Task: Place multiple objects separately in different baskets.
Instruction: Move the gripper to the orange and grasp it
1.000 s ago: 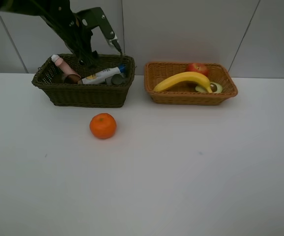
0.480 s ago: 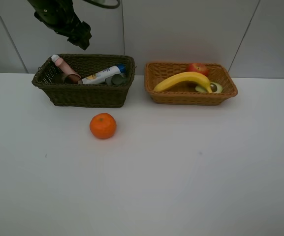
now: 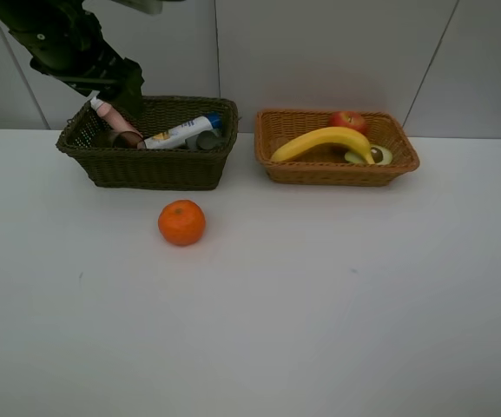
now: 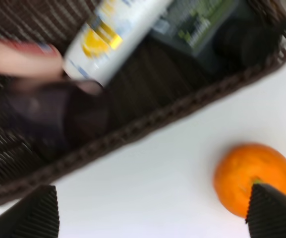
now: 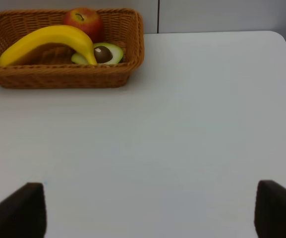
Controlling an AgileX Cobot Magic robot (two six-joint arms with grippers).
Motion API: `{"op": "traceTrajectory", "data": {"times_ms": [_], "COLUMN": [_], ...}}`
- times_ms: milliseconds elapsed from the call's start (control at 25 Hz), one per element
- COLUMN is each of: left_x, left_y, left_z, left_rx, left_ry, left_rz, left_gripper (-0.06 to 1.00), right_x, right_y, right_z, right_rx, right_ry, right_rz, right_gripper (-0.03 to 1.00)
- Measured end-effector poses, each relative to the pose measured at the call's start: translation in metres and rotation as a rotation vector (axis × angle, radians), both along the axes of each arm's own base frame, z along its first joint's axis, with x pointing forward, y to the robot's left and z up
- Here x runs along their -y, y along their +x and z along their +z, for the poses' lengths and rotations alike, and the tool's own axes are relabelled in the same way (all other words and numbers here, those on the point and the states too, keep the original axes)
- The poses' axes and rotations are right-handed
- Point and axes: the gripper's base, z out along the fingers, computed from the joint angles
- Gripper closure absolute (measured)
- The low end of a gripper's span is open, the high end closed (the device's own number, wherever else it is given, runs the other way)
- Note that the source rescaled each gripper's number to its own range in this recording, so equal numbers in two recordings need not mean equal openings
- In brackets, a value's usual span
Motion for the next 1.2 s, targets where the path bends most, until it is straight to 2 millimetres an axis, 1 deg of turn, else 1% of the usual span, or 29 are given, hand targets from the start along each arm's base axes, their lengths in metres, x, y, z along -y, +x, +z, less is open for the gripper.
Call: {"op": "traceTrajectory", "data": {"times_ms": [200,520,640,920,1200], "left_x": [0.0,0.015,0.018,0.036,0.043], "left_y": [-0.015,-0.033,-0.033,-0.03,-0.021], "left_z": [-0.017,-0.04,-0.049,-0.081,-0.114], "left_rx": [-0.093,-0.172,-0.21,-0.286,-0.315], "left_ry": [-0.026,-0.038,-0.055,-0.029,-0.029], "left_rz": [0.036,0.029,0.041,0.013,0.032], "left_gripper": [-0.05,-0.05,-0.05,-0.05,-0.05], "right_x": [0.0,0.0,0.0,0.0,0.0], "right_y": [0.0,0.0,0.0,0.0,0.0], "right_z": [0.0,0.0,0.0,0.0,0.0], "right_rx": [0.0,0.0,0.0,0.0,0.0], "right_ry": [0.0,0.0,0.0,0.0,0.0], "right_rz": [0.0,0.0,0.0,0.0,0.0], "right_gripper": [0.15,0.15,0.15,0.15,0.15]}}
